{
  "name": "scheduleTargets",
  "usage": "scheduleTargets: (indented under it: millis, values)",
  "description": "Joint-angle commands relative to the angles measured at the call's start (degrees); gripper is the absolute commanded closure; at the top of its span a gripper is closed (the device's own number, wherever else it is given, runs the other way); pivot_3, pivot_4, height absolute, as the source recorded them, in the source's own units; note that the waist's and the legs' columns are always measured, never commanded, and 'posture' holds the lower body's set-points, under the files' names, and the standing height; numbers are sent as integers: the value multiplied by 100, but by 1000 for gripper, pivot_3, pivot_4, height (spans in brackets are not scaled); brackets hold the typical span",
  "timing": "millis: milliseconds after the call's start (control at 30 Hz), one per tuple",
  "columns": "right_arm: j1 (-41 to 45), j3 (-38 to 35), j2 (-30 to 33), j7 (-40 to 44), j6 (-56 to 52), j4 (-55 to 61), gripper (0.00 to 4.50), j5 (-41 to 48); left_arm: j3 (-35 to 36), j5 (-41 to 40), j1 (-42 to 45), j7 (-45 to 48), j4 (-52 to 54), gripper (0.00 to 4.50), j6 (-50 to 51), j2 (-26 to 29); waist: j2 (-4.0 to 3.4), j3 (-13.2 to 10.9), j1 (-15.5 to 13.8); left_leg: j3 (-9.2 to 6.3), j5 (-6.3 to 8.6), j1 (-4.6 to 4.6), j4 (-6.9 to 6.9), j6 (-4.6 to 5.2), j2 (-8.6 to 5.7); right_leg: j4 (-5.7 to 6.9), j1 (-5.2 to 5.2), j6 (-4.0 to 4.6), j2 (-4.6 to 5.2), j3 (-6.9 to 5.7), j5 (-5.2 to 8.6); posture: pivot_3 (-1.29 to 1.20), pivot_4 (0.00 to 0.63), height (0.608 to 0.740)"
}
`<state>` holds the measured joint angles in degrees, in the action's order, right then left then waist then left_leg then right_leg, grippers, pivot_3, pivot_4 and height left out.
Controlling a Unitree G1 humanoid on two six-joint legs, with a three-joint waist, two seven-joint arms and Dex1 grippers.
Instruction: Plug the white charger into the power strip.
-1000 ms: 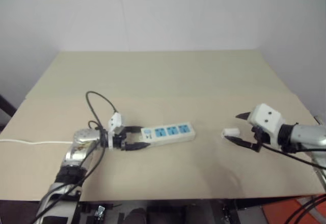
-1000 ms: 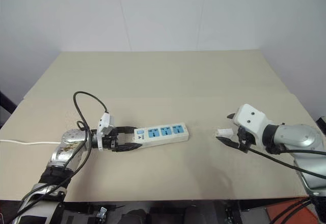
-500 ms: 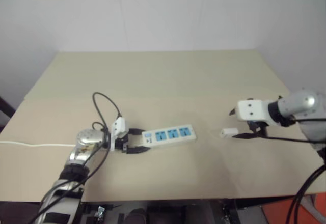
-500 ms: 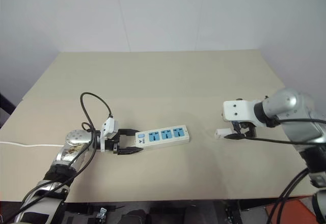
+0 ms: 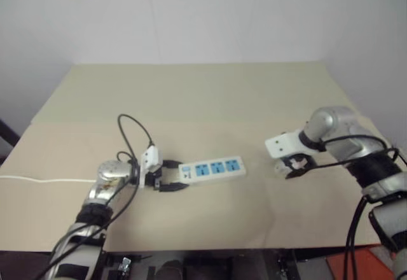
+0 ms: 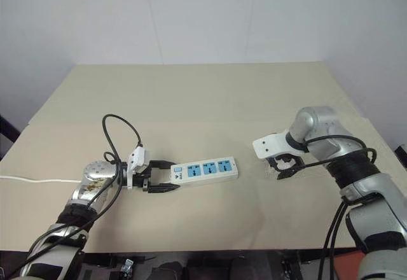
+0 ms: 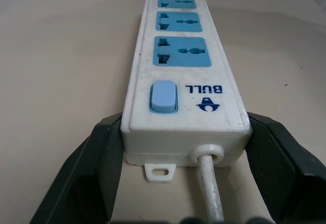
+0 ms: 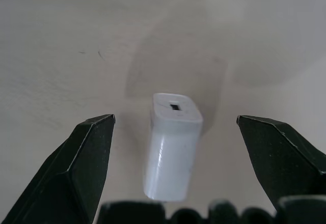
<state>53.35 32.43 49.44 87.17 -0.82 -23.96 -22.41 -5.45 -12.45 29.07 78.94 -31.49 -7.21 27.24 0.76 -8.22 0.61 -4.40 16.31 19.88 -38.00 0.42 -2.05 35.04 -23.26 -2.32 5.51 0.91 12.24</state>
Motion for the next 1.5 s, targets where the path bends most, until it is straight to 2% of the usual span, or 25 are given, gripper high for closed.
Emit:
scheduleTargets:
  millis: [33,533,633,767,800,900,933,1200,1333,1467,1500]
  values:
    - [189,-153,-40,204,-255,137,0,-23,-95,-7,-40,56,161,1249,58,-11,0,0,5,0,0,0,0,0,0,0,0,0,0,0,0,0,150,740]
    - [177,-89,-286,195,-853,204,0,-263,-87,-85,-48,42,231,1249,224,-54,-1,1,6,-1,0,0,0,0,0,1,0,0,0,0,0,0,150,740]
    - [180,-82,-293,176,-859,196,588,-309,-91,-89,-52,43,236,1249,229,-61,-1,1,6,-1,0,0,0,0,0,1,0,0,-1,0,0,0,150,740]
    - [156,-71,-280,162,-813,212,1853,-380,-85,-87,-45,46,207,1249,221,-60,-1,1,6,-1,0,0,0,0,-1,1,0,0,0,0,0,0,150,740]
    - [146,-78,-285,171,-826,232,2308,-385,-85,-83,-42,54,188,1249,214,-54,-1,1,6,-1,0,0,0,0,-1,1,0,0,0,0,0,0,150,740]
    - [115,-111,-299,156,-892,354,3227,-385,-95,-64,-34,77,160,1249,210,-30,-1,1,7,-1,0,0,0,0,-1,1,0,0,0,0,0,0,150,740]
    - [110,-114,-293,166,-892,390,3394,-382,-96,-63,-33,79,162,1249,213,-27,-1,1,7,-1,0,0,0,0,0,1,0,0,0,0,0,0,150,740]
    - [117,-309,-212,201,-946,683,3394,-174,-155,20,-7,100,158,1249,170,25,-1,1,9,-1,0,0,0,0,0,1,-1,0,-1,0,0,0,150,740]
    - [222,-1048,-545,-202,-1589,782,3394,516,-115,-34,-1,96,152,1249,194,23,-2,1,18,-2,0,0,0,0,0,1,-2,0,-1,0,0,0,150,740]
    - [-17,-2007,-951,-724,-2324,1090,3394,1438,-154,24,-3,104,175,1249,128,49,-2,1,10,-7,0,0,0,0,1,1,-2,1,-1,0,-1,0,150,740]
    - [-191,-2298,-1080,-969,-2013,1178,3394,1713,-157,20,-12,109,188,1249,125,49,-2,1,6,-9,0,1,1,0,1,2,-2,2,-1,0,-1,0,150,740]
